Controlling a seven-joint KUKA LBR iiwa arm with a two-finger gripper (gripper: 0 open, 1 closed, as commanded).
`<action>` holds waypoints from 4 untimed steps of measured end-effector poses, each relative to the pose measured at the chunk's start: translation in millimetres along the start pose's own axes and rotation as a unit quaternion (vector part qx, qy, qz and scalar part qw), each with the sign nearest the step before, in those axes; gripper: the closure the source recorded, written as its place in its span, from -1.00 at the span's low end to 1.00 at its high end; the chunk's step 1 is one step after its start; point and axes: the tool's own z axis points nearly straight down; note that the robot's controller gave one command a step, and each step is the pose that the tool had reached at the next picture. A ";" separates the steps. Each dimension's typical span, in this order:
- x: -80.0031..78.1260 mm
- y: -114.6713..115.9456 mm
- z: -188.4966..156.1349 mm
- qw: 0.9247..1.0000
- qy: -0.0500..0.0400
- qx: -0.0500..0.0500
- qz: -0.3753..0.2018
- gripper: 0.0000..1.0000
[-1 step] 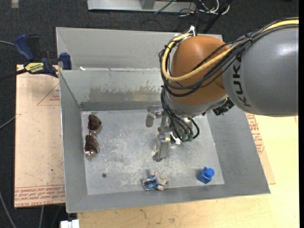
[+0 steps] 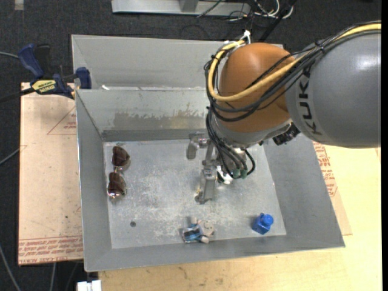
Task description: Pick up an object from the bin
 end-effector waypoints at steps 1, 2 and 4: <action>20.5 -17.7 56.1 0.998 -0.001 0.000 -0.066 -1.00; 51.4 -59.4 66.1 1.000 0.001 0.000 -0.028 -1.00; 53.7 -26.6 146.8 0.996 -0.007 0.000 -0.084 -1.00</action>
Offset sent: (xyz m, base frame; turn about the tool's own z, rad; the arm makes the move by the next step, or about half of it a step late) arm -0.0556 -0.0654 -0.0642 -0.0494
